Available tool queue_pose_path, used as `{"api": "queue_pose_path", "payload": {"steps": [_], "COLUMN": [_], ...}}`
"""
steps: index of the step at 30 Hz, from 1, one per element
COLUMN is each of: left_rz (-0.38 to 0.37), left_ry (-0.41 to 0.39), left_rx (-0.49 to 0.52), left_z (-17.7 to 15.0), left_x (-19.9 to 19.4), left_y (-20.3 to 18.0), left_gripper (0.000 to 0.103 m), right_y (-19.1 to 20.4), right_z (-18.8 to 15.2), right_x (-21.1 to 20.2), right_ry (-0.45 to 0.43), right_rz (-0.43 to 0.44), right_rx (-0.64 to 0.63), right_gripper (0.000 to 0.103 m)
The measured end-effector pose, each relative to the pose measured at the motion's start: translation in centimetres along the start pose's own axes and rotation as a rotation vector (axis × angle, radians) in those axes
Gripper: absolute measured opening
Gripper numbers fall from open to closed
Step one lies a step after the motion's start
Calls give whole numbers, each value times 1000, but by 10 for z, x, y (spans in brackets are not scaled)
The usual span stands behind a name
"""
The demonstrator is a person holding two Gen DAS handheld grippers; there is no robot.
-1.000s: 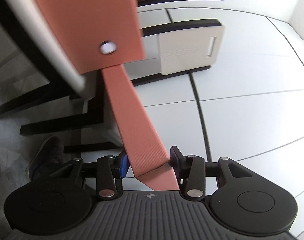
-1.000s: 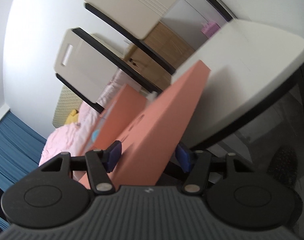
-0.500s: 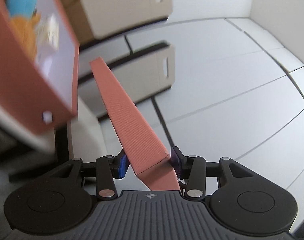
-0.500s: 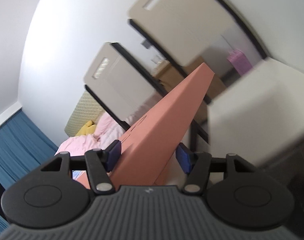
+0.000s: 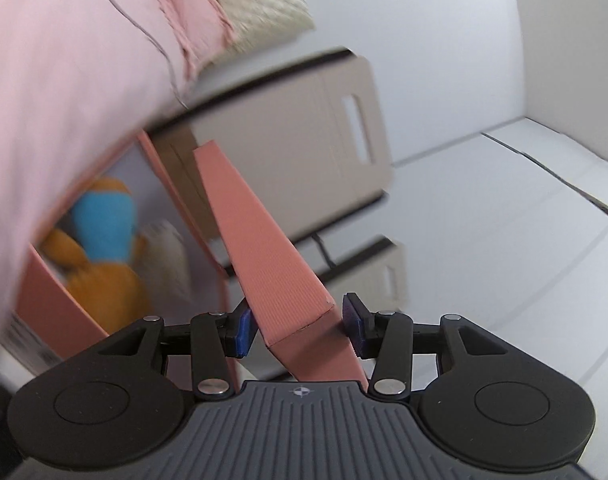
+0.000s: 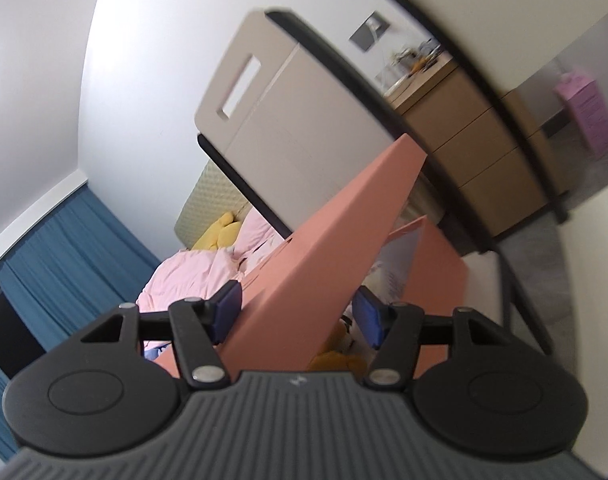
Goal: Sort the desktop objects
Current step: 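Swing the lid over the box with the left gripper while the right gripper grasps its other edge, then lower the lid onto the box rim with the right gripper and press it down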
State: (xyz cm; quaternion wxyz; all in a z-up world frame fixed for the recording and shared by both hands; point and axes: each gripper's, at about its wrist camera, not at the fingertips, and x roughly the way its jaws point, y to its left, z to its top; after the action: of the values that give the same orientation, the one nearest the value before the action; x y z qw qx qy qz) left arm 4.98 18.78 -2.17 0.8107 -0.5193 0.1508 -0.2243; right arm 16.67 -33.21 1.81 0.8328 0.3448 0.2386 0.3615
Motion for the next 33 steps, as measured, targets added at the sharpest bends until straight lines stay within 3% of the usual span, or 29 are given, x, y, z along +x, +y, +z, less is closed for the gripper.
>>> {"api": "queue_pose_path", "payload": {"steps": [6,9,12,14,17,19,23,26,33], "left_rz": [139,204,295,312,329,361,365,391,453], "left_ry": [-55,-60,-54,-59,-133,-221,-351,-340,-323], "left_rx": [31,85,167,228,288,362,514,568,586], "left_z": [16,13,6,-2,-15,-24,-39,-43,-45], "left_x": [15,18,22,23,14,8,-2,7,21], "left_y": [29,29,27,22,8,-7,-32,-33,-15], "left_gripper": [52,53,60,66,75,82,88,88,88], "right_y": [-38,-58,-67,-70,-75,-76,-73,-67,-54], "right_z": [-8,-19,-30,-34,-38,-40,-47,-49,-50], "right_x": [72,90,99,99,98,95,94,94,92], "right_ry": [41,58,59,52,41,31,34,30,67], "right_rz": [9,10,12,8,4,-5,-27,-43,-67], "right_rx": [27,65,80,82,106,111,104,81,-9], "right_gripper": [62,62,62,62,61,61,60,61,69]}}
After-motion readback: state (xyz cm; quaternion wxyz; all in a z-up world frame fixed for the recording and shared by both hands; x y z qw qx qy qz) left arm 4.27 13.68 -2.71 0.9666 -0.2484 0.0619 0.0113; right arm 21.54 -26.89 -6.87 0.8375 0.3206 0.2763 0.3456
